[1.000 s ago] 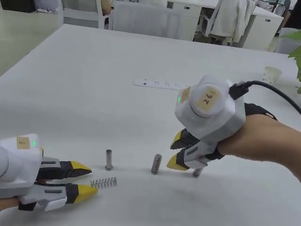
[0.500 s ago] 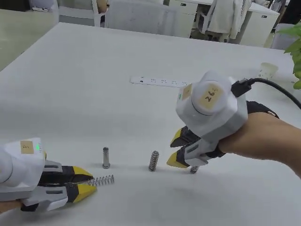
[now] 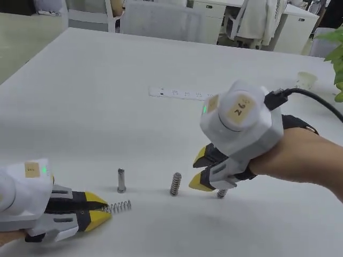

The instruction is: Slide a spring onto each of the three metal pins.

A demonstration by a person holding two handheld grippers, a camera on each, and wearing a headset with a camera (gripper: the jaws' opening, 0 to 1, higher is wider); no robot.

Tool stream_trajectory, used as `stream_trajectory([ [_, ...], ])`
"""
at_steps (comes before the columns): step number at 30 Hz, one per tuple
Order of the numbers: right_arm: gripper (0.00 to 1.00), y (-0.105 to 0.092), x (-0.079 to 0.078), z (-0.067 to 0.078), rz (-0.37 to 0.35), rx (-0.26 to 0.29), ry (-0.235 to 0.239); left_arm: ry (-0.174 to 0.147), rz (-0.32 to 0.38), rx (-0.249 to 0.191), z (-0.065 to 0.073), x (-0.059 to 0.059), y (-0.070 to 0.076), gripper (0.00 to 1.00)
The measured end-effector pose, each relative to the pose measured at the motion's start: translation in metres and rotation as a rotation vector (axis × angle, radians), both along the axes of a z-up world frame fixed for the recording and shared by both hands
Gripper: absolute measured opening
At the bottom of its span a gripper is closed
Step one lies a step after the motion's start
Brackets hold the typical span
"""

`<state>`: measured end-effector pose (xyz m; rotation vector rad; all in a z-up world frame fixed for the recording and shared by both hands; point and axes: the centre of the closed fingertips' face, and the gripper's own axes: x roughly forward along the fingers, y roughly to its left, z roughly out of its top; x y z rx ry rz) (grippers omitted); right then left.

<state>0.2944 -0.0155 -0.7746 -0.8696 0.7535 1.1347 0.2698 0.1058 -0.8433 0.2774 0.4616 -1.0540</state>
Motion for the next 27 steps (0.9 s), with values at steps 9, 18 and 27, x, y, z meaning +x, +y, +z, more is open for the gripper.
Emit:
stream_trajectory([
  [9,0.19,0.003,-0.008,0.007,0.012,0.026,0.016,-0.015,-0.018,-0.028,0.017,-0.009,-0.005,0.02],
  [18,0.19,0.01,-0.019,0.007,0.049,0.03,0.039,-0.05,-0.062,-0.054,0.04,-0.021,-0.018,0.02],
  [27,0.19,0.023,-0.033,0.005,0.096,0.046,0.067,-0.1,-0.11,-0.07,0.062,-0.029,-0.032,0.02],
])
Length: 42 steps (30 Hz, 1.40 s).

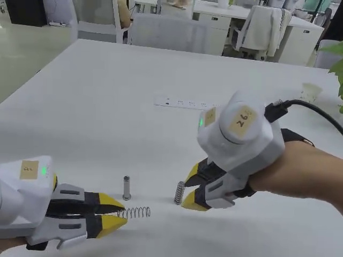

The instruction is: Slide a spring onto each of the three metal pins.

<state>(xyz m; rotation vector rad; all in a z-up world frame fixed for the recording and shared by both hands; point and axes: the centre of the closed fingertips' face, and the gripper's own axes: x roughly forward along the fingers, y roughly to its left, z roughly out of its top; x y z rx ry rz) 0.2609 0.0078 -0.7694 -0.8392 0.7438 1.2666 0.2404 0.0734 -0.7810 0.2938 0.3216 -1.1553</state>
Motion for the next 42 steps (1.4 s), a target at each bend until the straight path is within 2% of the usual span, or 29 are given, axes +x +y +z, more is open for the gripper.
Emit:
stream_trajectory([
  [13,0.19,0.017,-0.019,-0.005,0.071,-0.002,0.027,-0.069,-0.054,-0.025,0.029,-0.013,-0.018,0.02],
  [22,0.17,0.026,-0.03,-0.008,0.111,-0.003,0.043,-0.101,-0.072,-0.038,0.042,-0.018,-0.025,0.02],
  [33,0.11,0.029,-0.035,-0.007,0.122,0.007,0.055,-0.122,-0.078,-0.051,0.05,-0.02,-0.029,0.02],
  [42,0.1,0.031,-0.036,-0.006,0.122,0.016,0.055,-0.117,-0.074,-0.052,0.049,-0.02,-0.028,0.02],
])
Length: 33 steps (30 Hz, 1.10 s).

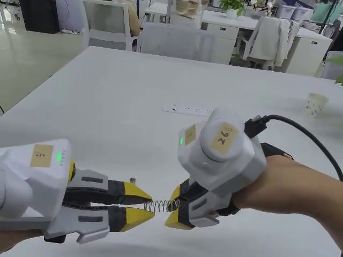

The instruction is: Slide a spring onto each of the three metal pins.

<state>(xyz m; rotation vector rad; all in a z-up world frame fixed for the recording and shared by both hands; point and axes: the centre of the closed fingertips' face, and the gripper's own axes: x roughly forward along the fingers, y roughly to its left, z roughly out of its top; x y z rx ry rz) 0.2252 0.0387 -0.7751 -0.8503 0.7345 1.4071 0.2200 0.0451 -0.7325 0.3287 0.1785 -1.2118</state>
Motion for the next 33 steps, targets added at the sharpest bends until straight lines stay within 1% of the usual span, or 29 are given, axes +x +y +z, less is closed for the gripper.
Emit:
stream_trajectory([
  [5,0.1,0.002,0.0,0.006,-0.002,0.017,0.0,0.006,0.001,0.003,-0.002,0.0,0.0,0.02],
  [8,0.1,0.002,-0.001,0.009,0.0,0.017,-0.002,0.01,0.001,0.001,-0.003,0.0,-0.001,0.02],
  [14,0.1,0.007,-0.006,0.019,0.014,0.034,-0.005,0.016,-0.009,0.016,-0.009,-0.002,-0.003,0.02],
  [23,0.09,0.017,-0.013,0.031,0.04,0.055,-0.004,0.02,-0.014,0.012,-0.009,-0.003,-0.004,0.02],
  [25,0.09,0.018,-0.014,0.032,0.046,0.053,-0.004,0.022,-0.017,0.011,-0.009,-0.003,-0.005,0.02],
  [30,0.09,0.02,-0.017,0.031,0.07,0.023,-0.006,0.025,-0.023,0.01,-0.011,-0.005,-0.007,0.02],
  [33,0.09,0.02,-0.018,0.032,0.074,0.016,-0.006,0.027,-0.025,0.007,-0.011,-0.005,-0.007,0.02],
])
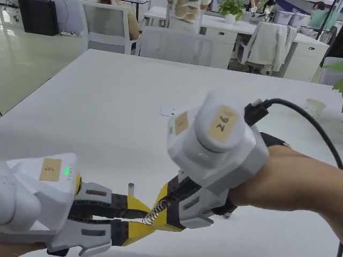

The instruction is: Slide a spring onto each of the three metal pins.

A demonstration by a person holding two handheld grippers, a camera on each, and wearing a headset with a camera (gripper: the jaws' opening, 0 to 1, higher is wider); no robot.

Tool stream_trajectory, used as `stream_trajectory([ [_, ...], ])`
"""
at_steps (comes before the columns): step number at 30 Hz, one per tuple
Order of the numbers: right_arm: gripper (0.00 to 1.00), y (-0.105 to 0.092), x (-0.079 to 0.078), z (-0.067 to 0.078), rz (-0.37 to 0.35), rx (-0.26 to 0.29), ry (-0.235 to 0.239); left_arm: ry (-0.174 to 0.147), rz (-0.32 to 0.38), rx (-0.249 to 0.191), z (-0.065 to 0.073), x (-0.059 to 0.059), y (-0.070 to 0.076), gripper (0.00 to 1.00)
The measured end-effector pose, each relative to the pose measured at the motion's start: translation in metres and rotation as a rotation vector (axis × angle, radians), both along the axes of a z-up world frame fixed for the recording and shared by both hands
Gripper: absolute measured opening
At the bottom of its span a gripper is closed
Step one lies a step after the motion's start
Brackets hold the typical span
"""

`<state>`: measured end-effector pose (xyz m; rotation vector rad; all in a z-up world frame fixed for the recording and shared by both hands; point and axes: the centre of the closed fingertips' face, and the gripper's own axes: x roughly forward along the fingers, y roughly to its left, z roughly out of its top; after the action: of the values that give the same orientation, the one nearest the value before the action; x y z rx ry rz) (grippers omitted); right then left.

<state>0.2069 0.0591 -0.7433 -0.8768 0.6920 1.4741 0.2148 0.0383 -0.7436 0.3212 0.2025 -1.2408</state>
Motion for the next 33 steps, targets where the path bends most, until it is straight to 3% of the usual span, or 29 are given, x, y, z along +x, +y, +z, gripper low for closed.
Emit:
stream_trajectory([
  [13,0.09,0.002,0.004,-0.005,0.021,-0.042,-0.005,0.025,0.021,-0.011,-0.005,0.004,0.004,0.03],
  [19,0.09,0.002,0.007,-0.007,0.027,-0.058,-0.008,0.04,0.032,-0.019,-0.007,0.005,0.007,0.09],
  [33,0.09,0.002,0.023,-0.007,0.023,-0.085,-0.018,0.11,0.121,-0.021,-0.028,0.009,0.029,0.23],
])
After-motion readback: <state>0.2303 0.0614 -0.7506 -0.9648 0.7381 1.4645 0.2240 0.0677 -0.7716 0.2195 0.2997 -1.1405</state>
